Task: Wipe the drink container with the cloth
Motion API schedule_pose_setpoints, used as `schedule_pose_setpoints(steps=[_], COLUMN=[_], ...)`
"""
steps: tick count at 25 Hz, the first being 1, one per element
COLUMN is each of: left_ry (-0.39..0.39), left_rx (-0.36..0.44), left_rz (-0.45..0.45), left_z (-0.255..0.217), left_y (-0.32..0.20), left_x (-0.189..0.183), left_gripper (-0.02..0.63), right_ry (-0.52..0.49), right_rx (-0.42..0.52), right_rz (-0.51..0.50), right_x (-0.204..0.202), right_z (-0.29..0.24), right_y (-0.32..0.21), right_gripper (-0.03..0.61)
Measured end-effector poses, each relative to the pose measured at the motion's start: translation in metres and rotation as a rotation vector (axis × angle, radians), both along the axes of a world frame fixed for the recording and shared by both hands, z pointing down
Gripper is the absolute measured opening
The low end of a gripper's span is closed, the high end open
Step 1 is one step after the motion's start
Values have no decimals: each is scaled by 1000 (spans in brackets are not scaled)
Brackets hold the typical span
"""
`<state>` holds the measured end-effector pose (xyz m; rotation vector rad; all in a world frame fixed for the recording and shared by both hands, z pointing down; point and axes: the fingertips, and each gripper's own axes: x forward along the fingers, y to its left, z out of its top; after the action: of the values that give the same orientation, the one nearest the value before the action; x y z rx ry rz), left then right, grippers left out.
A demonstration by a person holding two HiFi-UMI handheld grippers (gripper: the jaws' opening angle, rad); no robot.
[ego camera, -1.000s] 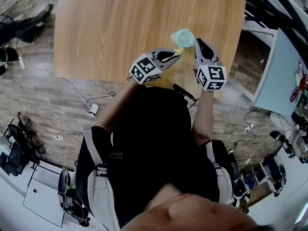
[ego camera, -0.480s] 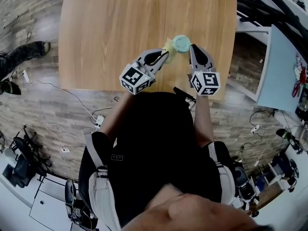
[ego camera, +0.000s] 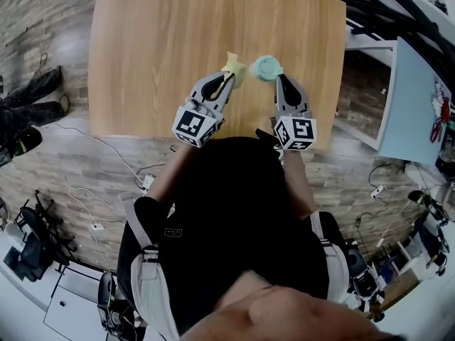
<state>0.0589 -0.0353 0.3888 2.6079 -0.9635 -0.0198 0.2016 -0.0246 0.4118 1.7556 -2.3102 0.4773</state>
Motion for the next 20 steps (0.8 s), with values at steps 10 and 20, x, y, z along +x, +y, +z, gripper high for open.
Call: schedule_pose_setpoints(steps=[10,20], left_ry=[-1,6], left_rx=[53,92], left_rz=[-102,-146], left_z=[-20,-38], left_y=[2,7], left_x=[-17,-19], left_gripper=[34,34], right_ry=[-72,-77], right_rx=[108,169], right_rz=[84,115], right_x=[5,-4], right_z=[-38,-56], right_y=[18,30], right_gripper=[40,40])
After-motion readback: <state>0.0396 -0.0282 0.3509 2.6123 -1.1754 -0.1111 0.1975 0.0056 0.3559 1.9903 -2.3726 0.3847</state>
